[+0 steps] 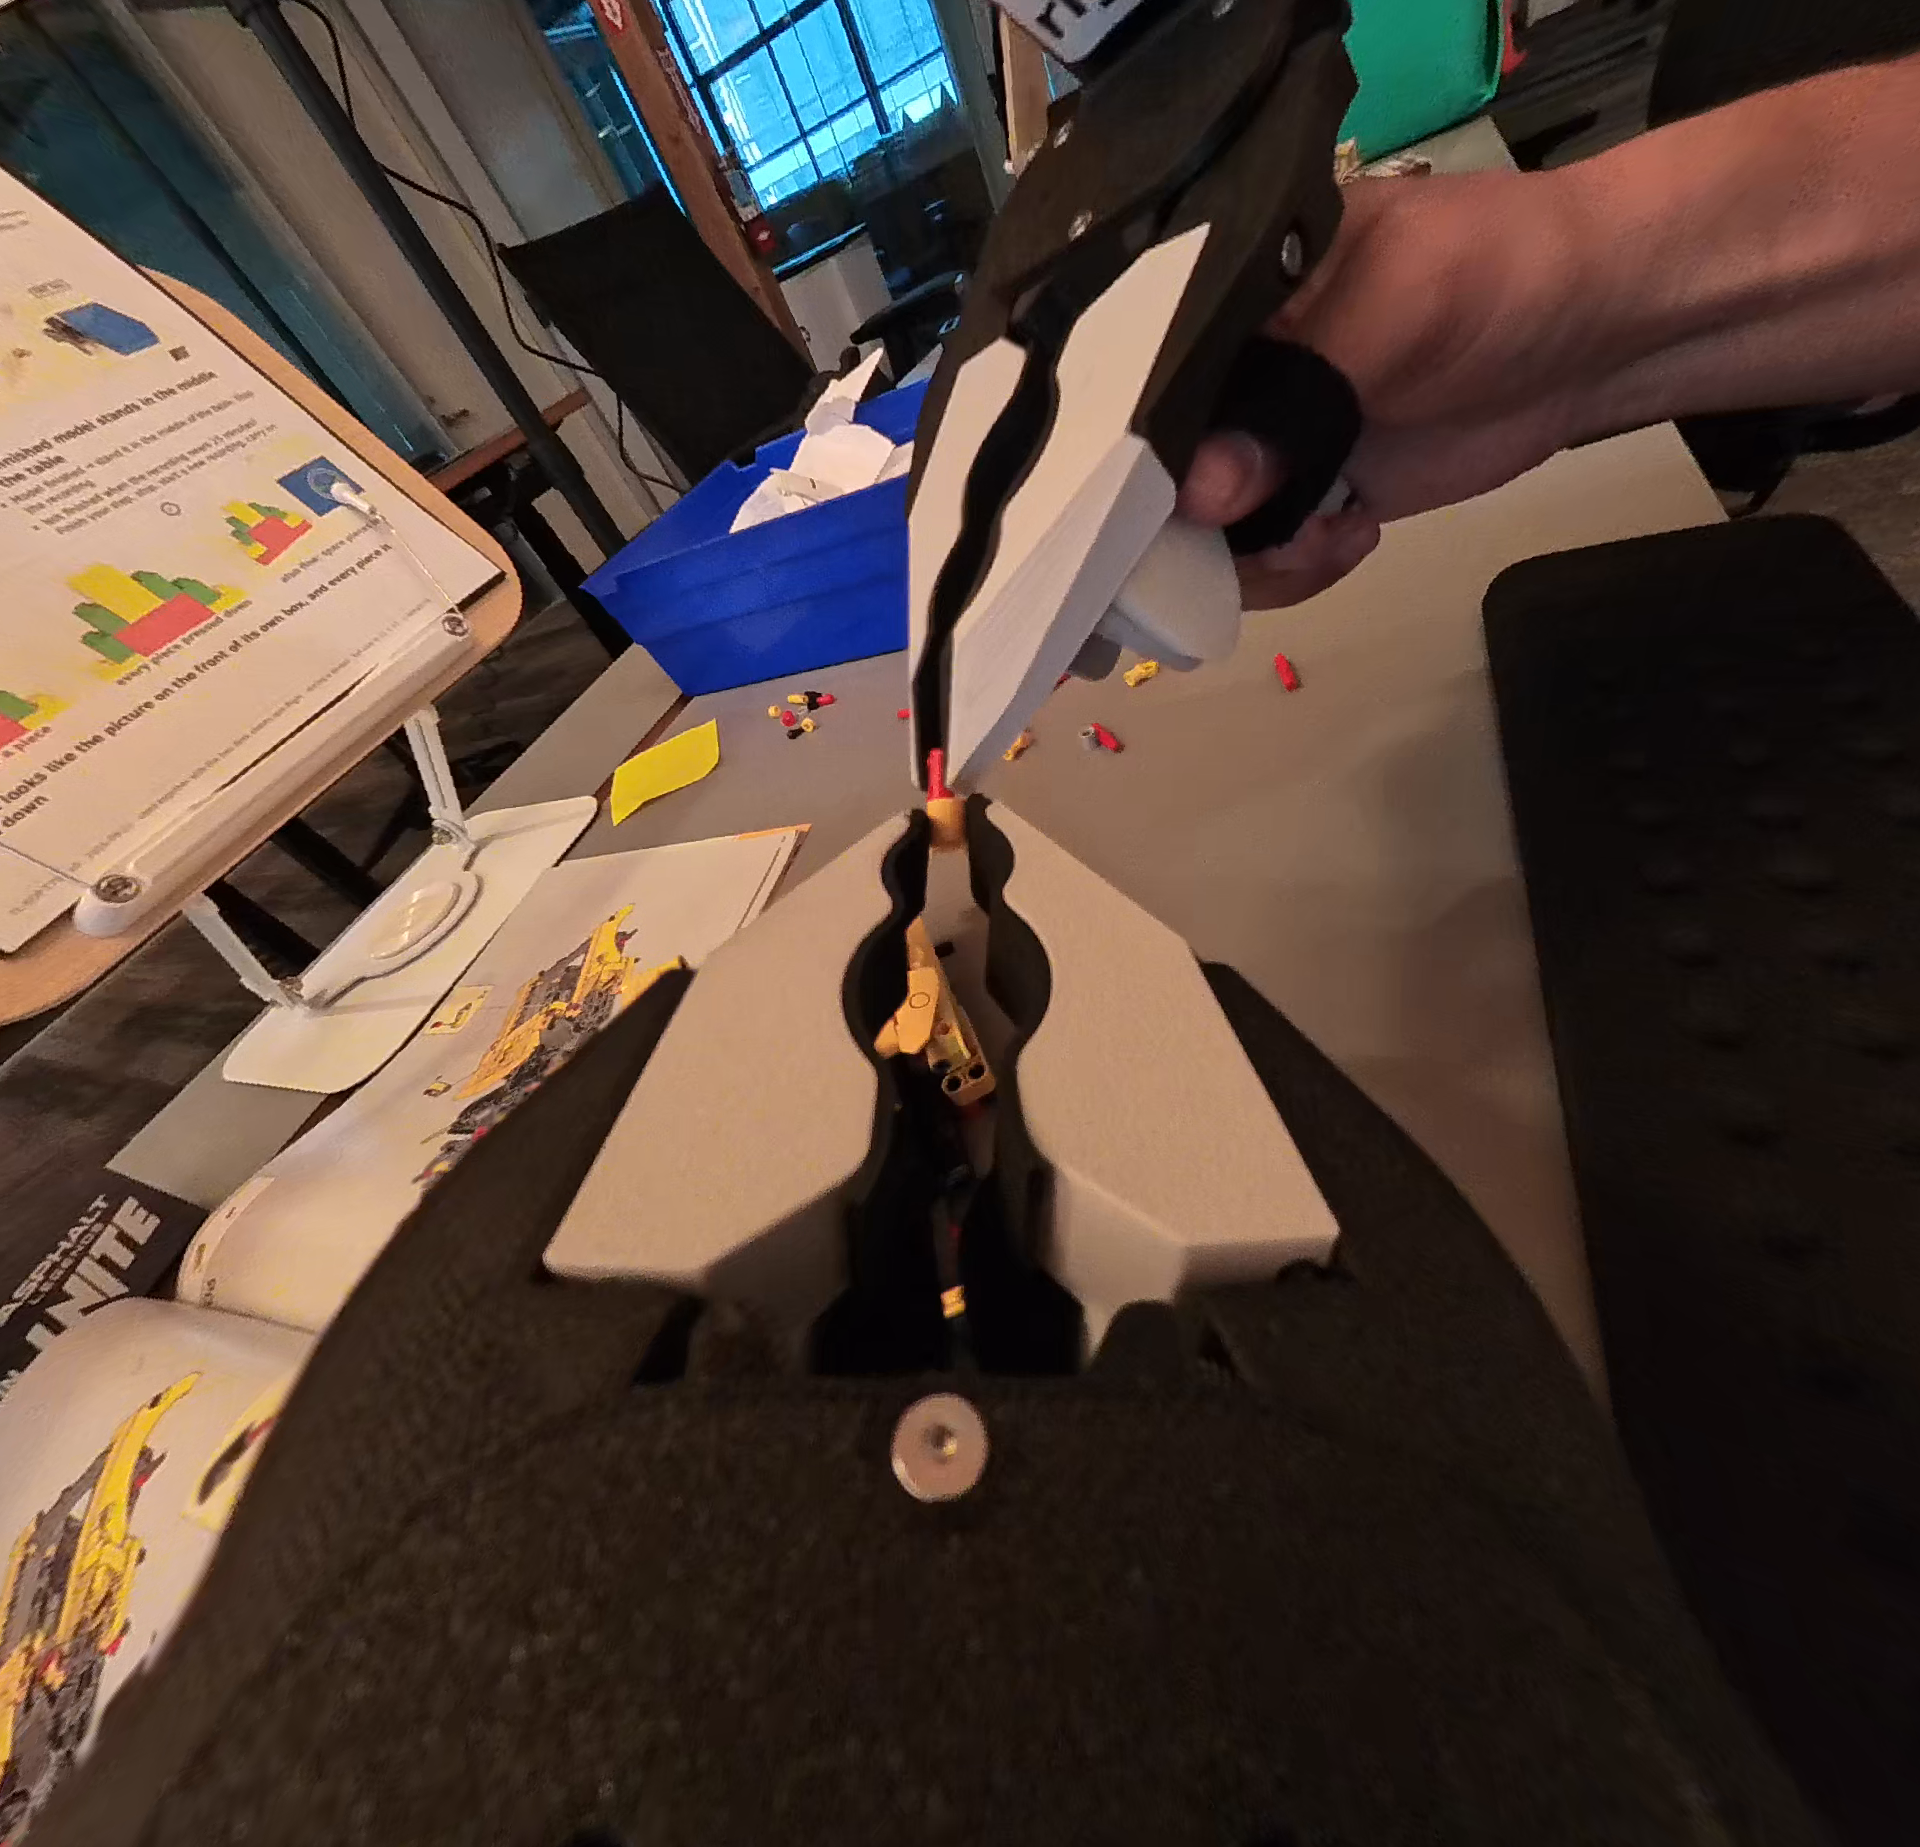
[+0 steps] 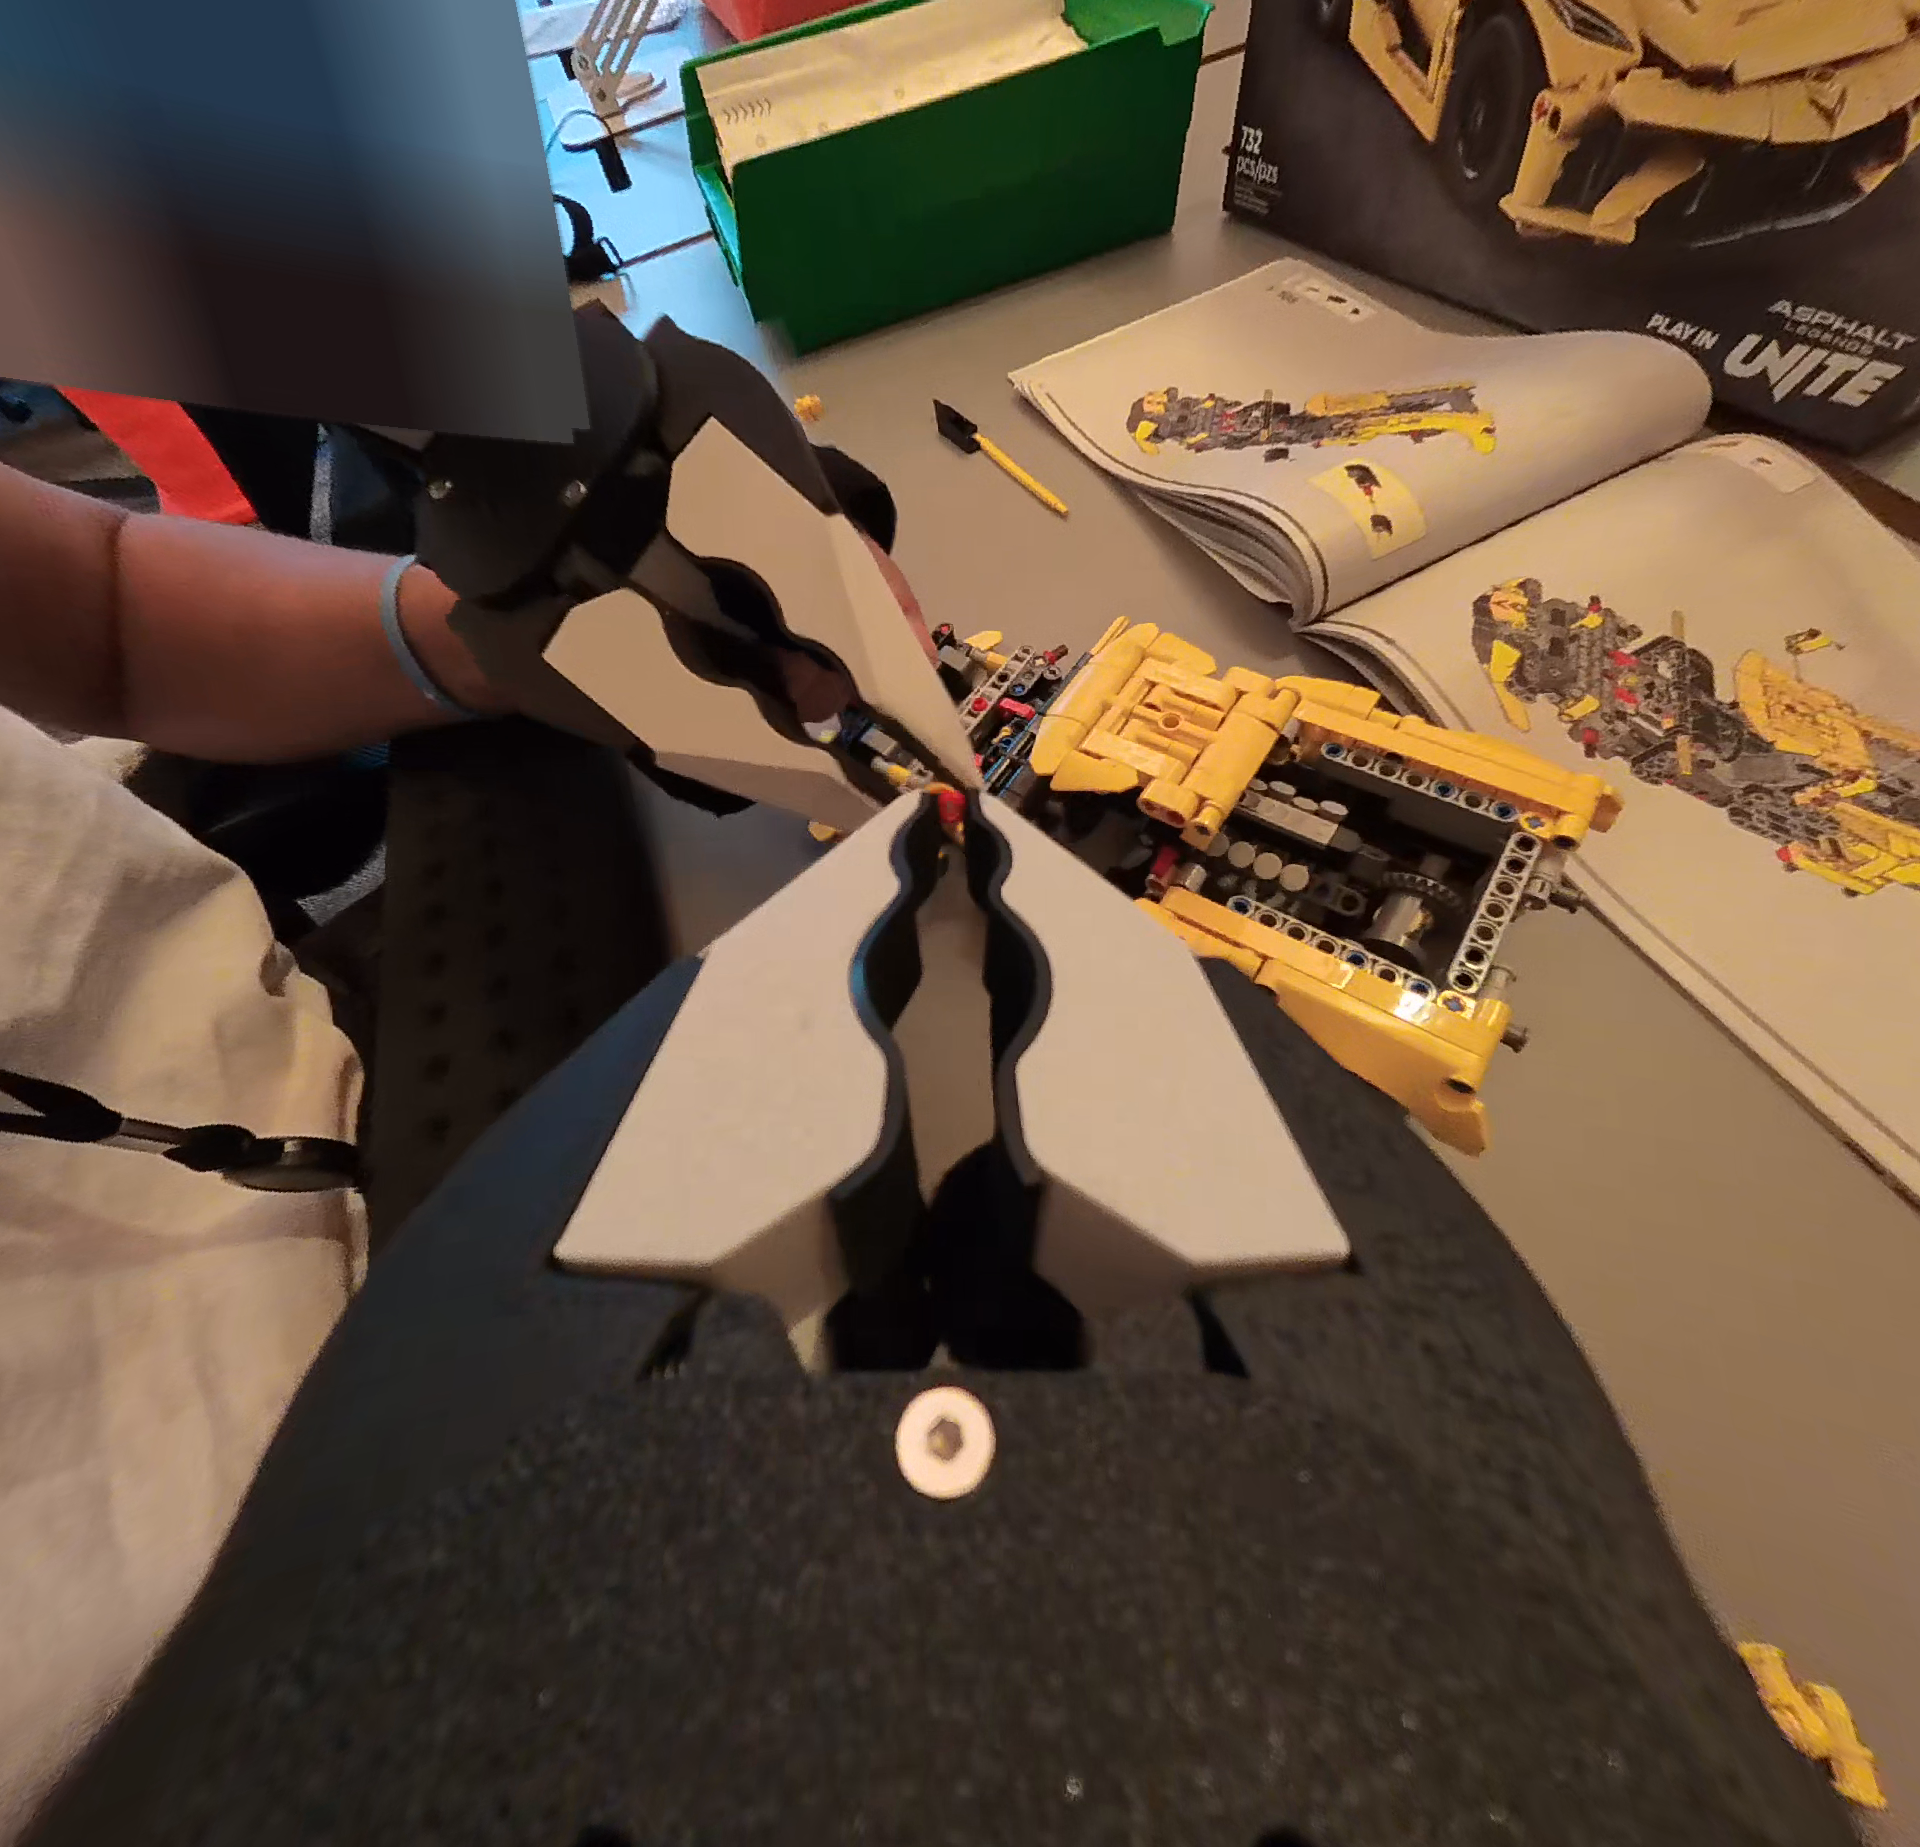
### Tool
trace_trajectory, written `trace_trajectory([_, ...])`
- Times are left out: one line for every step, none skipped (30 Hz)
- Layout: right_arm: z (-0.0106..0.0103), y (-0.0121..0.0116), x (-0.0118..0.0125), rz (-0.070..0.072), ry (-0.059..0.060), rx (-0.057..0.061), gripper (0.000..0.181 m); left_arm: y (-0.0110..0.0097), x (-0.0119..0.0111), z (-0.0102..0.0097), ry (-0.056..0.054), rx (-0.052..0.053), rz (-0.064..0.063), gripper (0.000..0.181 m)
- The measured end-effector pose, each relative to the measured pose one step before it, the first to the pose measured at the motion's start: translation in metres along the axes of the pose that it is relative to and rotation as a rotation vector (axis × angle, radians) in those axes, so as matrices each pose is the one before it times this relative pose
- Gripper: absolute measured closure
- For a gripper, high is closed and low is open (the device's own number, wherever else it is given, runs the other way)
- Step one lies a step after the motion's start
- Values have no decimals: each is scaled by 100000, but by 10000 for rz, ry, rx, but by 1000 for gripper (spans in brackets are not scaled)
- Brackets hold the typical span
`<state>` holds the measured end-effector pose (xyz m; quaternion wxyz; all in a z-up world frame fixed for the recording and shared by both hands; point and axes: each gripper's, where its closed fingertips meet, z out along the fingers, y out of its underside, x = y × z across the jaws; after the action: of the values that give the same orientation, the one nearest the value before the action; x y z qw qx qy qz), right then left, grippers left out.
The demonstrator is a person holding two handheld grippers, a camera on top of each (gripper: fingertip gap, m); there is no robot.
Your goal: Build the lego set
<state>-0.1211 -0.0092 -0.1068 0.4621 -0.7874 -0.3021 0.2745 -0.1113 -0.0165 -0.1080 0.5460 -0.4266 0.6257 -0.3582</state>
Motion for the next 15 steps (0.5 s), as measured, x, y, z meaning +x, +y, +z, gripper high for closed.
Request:
trace_trajectory([-17,-136,-97,69,-70,94,178,-43,-49,18,-28,7,-65,174])
trace_trajectory([-4,-16,1,83,-54,14,178,-15,-3,2,11,-16,-40,174])
trace_trajectory([56,154,60,-28,37,-93,178,171,51,46,57,-96,-42,174])
trace_trajectory([113,265,104,-153,129,-176,178,251,69,74,44,-137,-19,174])
trace_trajectory([46,106,48,-156,112,-79,178,117,21,36,-6,-71,32,174])
trace_trajectory([-6,-26,-53,3,-19,-1,178,-32,7,-18,-4,-3,7,174])
trace_trajectory([-38,-49,-31,60,-52,-12,178,-65,-15,-18,19,10,-93,174])
trace_trajectory([10,32,1,-111,42,-59,178,3,-10,12,10,-36,-98,174])
trace_trajectory([40,103,1,-259,109,-110,178,58,24,-8,-46,-90,83,175])
trace_trajectory([5,33,-57,-117,7,-86,178,-25,12,-26,-145,-59,294,175])
trace_trajectory([-21,12,-71,326,-186,-52,178,-66,6,-10,-178,-42,310,175])
trace_trajectory([-57,49,-57,747,-399,-11,178,-82,22,22,-136,-40,211,175])
trace_trajectory([-98,-16,-60,820,-501,98,178,-95,14,18,-107,-7,144,176])
trace_trajectory([-45,44,-30,514,-328,59,178,-32,42,34,-52,-32,79,176])
trace_trajectory([31,74,53,-59,16,-13,178,103,67,44,26,-49,9,175])
